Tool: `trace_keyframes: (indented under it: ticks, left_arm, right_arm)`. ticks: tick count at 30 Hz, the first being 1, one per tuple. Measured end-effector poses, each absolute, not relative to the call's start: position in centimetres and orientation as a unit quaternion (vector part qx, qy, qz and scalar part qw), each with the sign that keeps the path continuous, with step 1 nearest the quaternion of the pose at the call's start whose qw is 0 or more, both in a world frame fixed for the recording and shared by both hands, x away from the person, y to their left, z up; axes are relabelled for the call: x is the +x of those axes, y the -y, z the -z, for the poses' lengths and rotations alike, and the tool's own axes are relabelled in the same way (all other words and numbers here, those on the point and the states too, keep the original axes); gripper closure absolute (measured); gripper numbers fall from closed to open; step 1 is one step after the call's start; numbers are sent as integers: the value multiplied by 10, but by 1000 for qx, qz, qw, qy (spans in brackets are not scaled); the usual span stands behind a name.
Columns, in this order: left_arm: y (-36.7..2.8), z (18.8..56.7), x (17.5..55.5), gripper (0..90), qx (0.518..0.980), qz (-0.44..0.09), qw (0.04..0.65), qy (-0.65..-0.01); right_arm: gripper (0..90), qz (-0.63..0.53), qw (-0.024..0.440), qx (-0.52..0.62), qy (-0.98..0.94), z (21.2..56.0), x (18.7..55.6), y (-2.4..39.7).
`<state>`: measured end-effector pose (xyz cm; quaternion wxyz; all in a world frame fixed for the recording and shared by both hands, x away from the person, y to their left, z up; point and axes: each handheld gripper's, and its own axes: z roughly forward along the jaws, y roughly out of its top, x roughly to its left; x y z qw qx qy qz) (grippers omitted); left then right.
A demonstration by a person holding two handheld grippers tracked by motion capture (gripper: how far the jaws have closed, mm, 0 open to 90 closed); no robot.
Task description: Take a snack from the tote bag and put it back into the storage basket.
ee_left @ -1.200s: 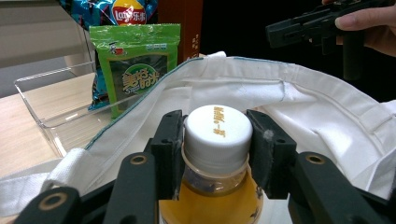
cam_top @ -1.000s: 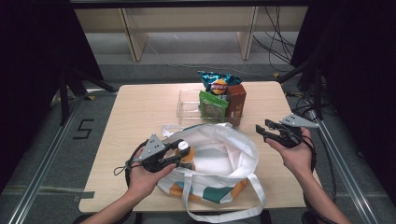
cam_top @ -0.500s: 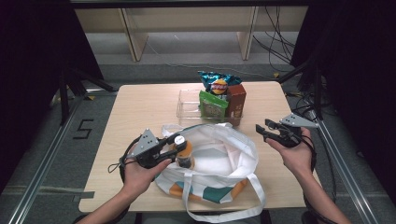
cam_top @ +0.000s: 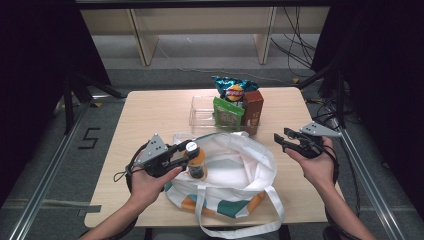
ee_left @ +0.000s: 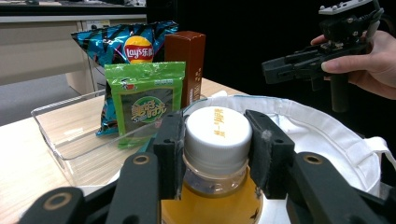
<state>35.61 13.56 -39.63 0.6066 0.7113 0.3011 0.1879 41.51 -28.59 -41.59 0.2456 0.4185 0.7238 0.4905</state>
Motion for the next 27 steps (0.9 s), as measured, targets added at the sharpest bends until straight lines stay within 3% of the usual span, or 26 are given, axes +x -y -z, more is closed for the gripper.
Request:
trace_keyframes:
  ticks: [27]
  left_arm:
    - [-139, 382, 360, 589, 703, -190, 616, -299]
  right_arm:
    - [514, -494, 243, 424, -719, 417, 414, 283]
